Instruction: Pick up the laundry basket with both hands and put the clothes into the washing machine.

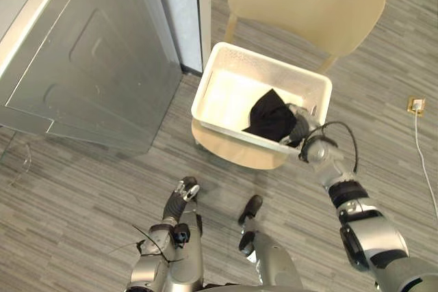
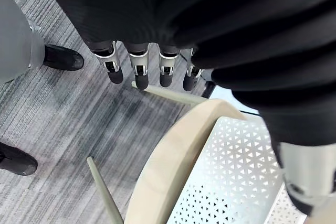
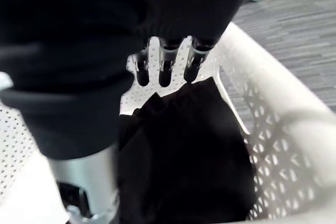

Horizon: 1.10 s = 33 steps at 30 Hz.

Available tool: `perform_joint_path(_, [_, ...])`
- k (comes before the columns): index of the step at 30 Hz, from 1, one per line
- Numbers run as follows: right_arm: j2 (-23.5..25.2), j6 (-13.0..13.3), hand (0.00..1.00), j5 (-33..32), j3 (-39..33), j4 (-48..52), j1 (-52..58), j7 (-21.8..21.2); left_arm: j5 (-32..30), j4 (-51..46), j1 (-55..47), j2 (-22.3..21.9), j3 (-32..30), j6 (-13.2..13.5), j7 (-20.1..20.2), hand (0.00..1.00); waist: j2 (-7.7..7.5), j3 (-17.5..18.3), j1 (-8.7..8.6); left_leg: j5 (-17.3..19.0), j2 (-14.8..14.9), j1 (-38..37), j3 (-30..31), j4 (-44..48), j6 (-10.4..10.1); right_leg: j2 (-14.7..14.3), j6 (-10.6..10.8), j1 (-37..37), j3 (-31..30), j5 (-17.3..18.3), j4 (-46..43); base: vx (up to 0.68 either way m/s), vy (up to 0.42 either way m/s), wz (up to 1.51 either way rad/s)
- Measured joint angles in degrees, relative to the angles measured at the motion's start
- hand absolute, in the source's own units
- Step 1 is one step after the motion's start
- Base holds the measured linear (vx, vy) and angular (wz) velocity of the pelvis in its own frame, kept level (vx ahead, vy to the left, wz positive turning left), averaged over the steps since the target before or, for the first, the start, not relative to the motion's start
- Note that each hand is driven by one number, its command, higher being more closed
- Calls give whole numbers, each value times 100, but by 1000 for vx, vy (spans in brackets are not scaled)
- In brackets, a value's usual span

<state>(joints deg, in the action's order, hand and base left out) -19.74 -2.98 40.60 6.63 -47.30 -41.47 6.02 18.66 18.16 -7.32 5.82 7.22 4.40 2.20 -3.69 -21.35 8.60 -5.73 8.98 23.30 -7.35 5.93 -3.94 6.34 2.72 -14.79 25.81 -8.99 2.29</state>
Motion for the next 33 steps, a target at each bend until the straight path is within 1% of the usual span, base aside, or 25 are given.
perform_joint_path(1, [-80, -50, 0, 3, 8, -195, -207, 50, 115, -93, 9, -28, 8, 22, -2, 0, 36, -65, 25, -43, -17, 97, 22, -15, 17, 10, 21, -83, 34, -16, 2, -26, 37, 11])
perform_joint_path(2, [-117, -100, 0, 31, 9, -345, -414, 67, 198, -186, 21, -31, 3, 54, -13, 0, 56, -241, 41, -97, -26, 106, 47, -51, 32, 14, 8, -93, 55, -42, 3, -24, 32, 10])
perform_joint_path(3, [-124, -111, 0, 55, 11, -422, -503, 83, 235, -214, 28, -20, 1, 64, -21, 0, 67, -307, 48, -121, -31, 107, 62, -89, 6, 13, -3, -105, 67, -50, 3, -14, 16, 11])
perform_joint_path(4, [-153, -126, 0, 70, 22, -630, -675, 135, 353, -215, 71, -6, 3, 81, -52, 0, 89, -397, 79, -204, -43, 136, 95, -159, 44, 12, -20, -150, 102, -64, 4, 1, 9, 13])
perform_joint_path(5, [-276, -143, 0, 238, 76, -898, -872, 153, 538, -229, 159, -17, 8, 102, -111, 0, 142, -523, 161, -244, -55, 161, 122, -193, 46, 9, -28, -166, 131, -78, 25, 8, 7, 12])
perform_joint_path(7, [-377, -180, 0, 372, 177, -1111, -1037, 157, 688, -308, 178, -20, 5, 126, -117, 0, 170, -575, 180, -269, -70, 218, 160, -197, 66, 5, -20, -181, 173, -106, 75, 15, 7, 11])
perform_joint_path(8, [-458, -230, 0, 510, 284, -1287, -1229, 160, 884, -421, 181, -19, 6, 173, -122, 0, 169, -577, 180, -298, -90, 331, 189, -202, 81, 9, -9, -266, 207, -127, 103, 26, 18, 12])
perform_joint_path(11, [-544, -255, 0, 634, 443, -1597, -1498, 161, 1209, -551, 250, -48, 5, 267, -126, 0, 189, -631, 192, -331, -126, 440, 202, -199, 92, 41, -1, -349, 231, -136, 106, 33, 39, 7])
perform_joint_path(14, [-545, -261, 0, 662, 579, -1853, -1654, 164, 1341, -674, 306, -120, 17, 301, -146, 0, 204, -670, 221, -331, -140, 567, 222, -199, 93, 52, 15, -470, 240, -146, 106, 12, 32, 1])
perform_joint_path(16, [-573, -264, 0, 542, 624, -1944, -1770, 159, 1369, -693, 354, -133, 84, 307, -147, 0, 229, -685, 236, -331, -139, 648, 227, -203, 93, 51, 26, -548, 242, -154, 106, 4, 17, -1])
perform_joint_path(17, [-624, -257, 100, 280, 647, -1951, -1815, 158, 1454, -699, 406, -144, 185, 304, -136, 0, 279, -717, 242, -331, -142, 678, 244, -209, 93, 52, 27, -566, 260, -155, 106, 4, 32, 2])
perform_joint_path(19, [-676, -246, 100, -107, 691, -1949, -1850, 164, 1470, -726, 407, -238, 201, 304, -113, 0, 293, -724, 285, -336, -147, 710, 244, -258, 88, 54, 27, -635, 245, -154, 105, 3, 10, -3])
perform_joint_path(21, [-753, -215, 100, -630, 740, -1921, -1966, 170, 1556, -783, 409, -302, 216, 303, -103, 0, 294, -725, 286, -410, -151, 741, 239, -406, 74, 50, 27, -736, 243, -155, 105, 7, 7, -2])
perform_joint_path(24, [-833, -180, 100, -1140, 750, -1863, -2030, 170, 1620, -868, 410, -352, 217, 304, -103, 0, 294, -725, 293, -411, -142, 784, 219, -409, 73, 44, 26, -783, 241, -155, 109, 11, 5, -1])
perform_joint_path(26, [-800, -80, 100, -1632, 750, -1858, -2030, 170, 1671, -910, 459, -414, 221, 305, -104, 0, 293, -724, 303, -422, -137, 783, 158, -405, 83, 45, 24, -795, 215, -156, 126, 44, 18, -7])
perform_joint_path(29, [-736, 6, 100, -2017, 720, -1746, -2025, 169, 1672, -920, 554, -465, 225, 308, -105, 0, 292, -724, 303, -424, -132, 779, 91, -402, 83, 39, 4, -812, 162, -171, 165, 44, 20, -10])
perform_joint_path(32, [-514, 39, 100, -2478, 409, -1625, -1974, 189, 1670, -977, 633, -502, 241, 308, -109, 0, 292, -724, 291, -423, -107, 720, 51, -403, 83, 16, -15, -792, 96, -185, 178, 31, 21, -11])
perform_joint_path(33, [-481, 27, 100, -2541, 334, -1592, -1949, 183, 1669, -995, 634, -504, 246, 309, -109, 0, 292, -724, 292, -424, -103, 697, 41, -403, 83, 14, -16, -775, 88, -187, 180, 24, 27, -9])
